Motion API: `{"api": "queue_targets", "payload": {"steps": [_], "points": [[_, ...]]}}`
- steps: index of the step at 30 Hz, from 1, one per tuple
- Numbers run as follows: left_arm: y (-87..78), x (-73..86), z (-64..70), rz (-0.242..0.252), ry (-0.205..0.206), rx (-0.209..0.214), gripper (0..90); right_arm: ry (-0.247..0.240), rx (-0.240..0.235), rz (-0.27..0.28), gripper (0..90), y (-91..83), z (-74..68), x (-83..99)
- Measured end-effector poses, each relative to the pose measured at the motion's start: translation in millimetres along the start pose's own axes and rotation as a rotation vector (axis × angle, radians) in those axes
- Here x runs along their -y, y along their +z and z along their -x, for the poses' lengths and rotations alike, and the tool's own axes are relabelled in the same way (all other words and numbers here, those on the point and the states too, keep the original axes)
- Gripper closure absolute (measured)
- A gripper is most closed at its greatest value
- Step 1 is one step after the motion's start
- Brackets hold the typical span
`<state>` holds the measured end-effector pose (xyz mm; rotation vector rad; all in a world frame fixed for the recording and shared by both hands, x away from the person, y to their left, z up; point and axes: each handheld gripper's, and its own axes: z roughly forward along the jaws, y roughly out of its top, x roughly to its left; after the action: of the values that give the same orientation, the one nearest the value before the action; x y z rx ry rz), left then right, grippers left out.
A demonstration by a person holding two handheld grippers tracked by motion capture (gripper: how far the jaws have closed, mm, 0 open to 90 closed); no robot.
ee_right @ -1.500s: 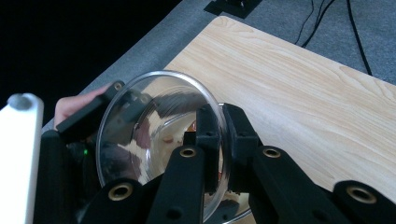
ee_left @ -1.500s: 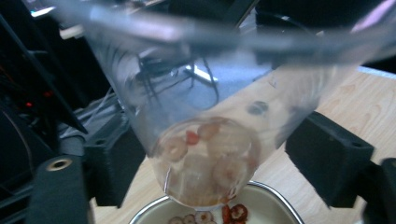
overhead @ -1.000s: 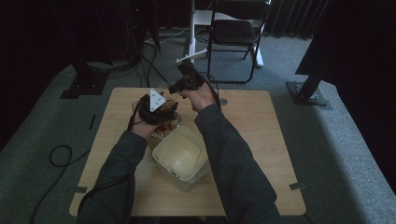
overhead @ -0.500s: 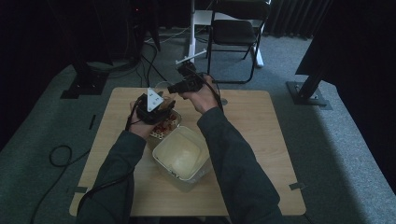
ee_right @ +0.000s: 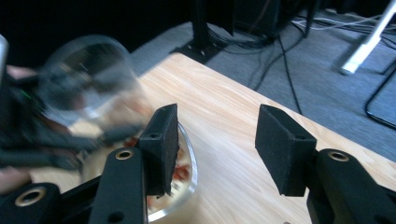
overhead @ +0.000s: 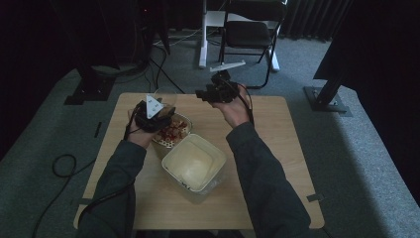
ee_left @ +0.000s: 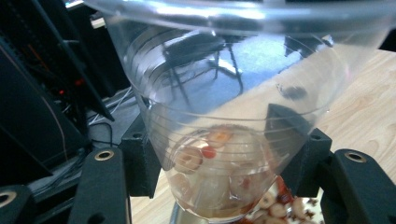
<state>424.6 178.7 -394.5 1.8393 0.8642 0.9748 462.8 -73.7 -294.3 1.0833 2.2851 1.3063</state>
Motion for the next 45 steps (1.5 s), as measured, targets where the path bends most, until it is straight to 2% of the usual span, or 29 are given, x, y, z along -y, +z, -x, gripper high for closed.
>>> {"api": "queue_targets", "payload": {"steps": [9,13,15,20,26,29,33,37,41,44,45], "points": [[-10.1,8.5,-20.6,-0.018,-0.008,-0.049,40.1,0.023,0.096,-0.050,48.8,-11.9,41.0,46.7],[-14.6,12.1,-29.5,-0.023,-0.003,-0.078,39.8,0.064,0.126,-0.047,47.9,-21.4,57.3,72.4],[-16.5,14.1,-33.6,-0.026,0.003,-0.090,39.7,0.068,0.141,-0.051,47.4,-23.1,61.8,85.4],[-20.9,19.3,-42.7,-0.045,0.026,-0.123,39.3,0.027,0.220,-0.116,46.7,-17.2,69.8,127.8],[-27.1,22.9,-51.9,-0.054,0.053,-0.157,39.1,0.025,0.253,-0.157,46.6,-13.6,76.7,178.7],[-30.3,23.8,-55.1,-0.062,0.084,-0.174,39.0,0.051,0.238,-0.174,47.2,-14.2,80.2,202.4],[-32.4,25.3,-59.5,-0.078,0.125,-0.186,38.7,0.066,0.252,-0.198,47.2,-15.1,82.2,230.2],[-35.1,27.2,-62.0,-0.103,0.180,-0.210,38.7,0.086,0.259,-0.193,47.1,-18.8,83.7,251.7],[-37.6,28.3,-61.3,-0.130,0.269,-0.246,38.8,0.107,0.275,-0.189,47.1,-20.6,84.2,266.1],[-39.2,28.3,-58.2,-0.145,0.351,-0.270,38.8,0.113,0.284,-0.188,47.1,-22.0,83.9,274.9],[-39.3,28.0,-56.5,-0.155,0.390,-0.281,38.8,0.114,0.285,-0.190,47.1,-22.2,84.3,277.1]]}}
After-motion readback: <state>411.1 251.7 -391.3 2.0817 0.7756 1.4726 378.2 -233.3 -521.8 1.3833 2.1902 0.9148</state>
